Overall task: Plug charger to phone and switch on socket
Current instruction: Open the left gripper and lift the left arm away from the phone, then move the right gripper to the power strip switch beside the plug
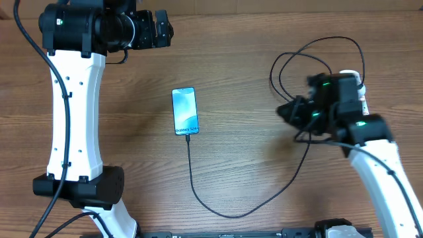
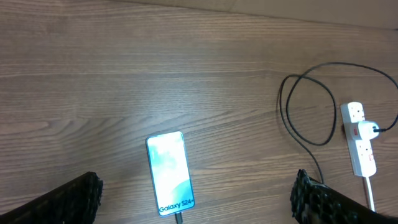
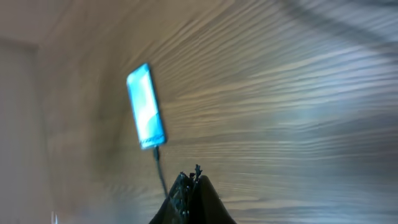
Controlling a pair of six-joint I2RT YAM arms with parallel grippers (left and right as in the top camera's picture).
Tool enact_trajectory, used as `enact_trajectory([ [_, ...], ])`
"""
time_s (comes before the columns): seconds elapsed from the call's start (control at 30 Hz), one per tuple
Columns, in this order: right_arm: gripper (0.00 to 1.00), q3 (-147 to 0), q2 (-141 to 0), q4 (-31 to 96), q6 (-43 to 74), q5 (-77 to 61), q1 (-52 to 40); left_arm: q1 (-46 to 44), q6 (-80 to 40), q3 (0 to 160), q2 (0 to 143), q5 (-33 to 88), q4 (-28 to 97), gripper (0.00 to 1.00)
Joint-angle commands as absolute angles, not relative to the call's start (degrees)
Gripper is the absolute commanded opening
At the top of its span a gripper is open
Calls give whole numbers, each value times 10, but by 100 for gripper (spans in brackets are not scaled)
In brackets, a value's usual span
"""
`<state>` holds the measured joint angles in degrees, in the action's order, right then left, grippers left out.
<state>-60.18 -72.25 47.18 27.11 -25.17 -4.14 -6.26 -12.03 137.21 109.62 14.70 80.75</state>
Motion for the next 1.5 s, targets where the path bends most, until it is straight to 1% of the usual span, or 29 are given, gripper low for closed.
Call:
enact_trajectory([
  [0.0, 4, -649, -711, 503, 227, -249, 31, -63, -116, 1378, 1090, 144, 808, 99],
  [0.13, 4, -672, -711, 533, 208, -251, 110, -63, -116, 1378, 1090, 144, 808, 100],
  [0.23, 4, -673, -713, 528, 207, -265, 174, -63, -116, 1378, 1090, 144, 808, 100],
  [0.37, 4, -673, -729, 508, 202, -319, 255, -63, -116, 1378, 1090, 144, 808, 100],
  [0.63, 4, -672, -785, 471, 179, -323, 356, -63, -116, 1378, 1090, 144, 808, 100],
  [0.73, 4, -672, -817, 442, 179, -322, 373, -63, -116, 1378, 1090, 144, 808, 100],
  [1.03, 4, -672, -914, 352, 187, -322, 376, -63, -116, 1378, 1090, 144, 808, 100],
  [1.47, 4, -672, -1029, 241, 272, -347, 377, -63, -116, 1378, 1090, 144, 808, 100],
])
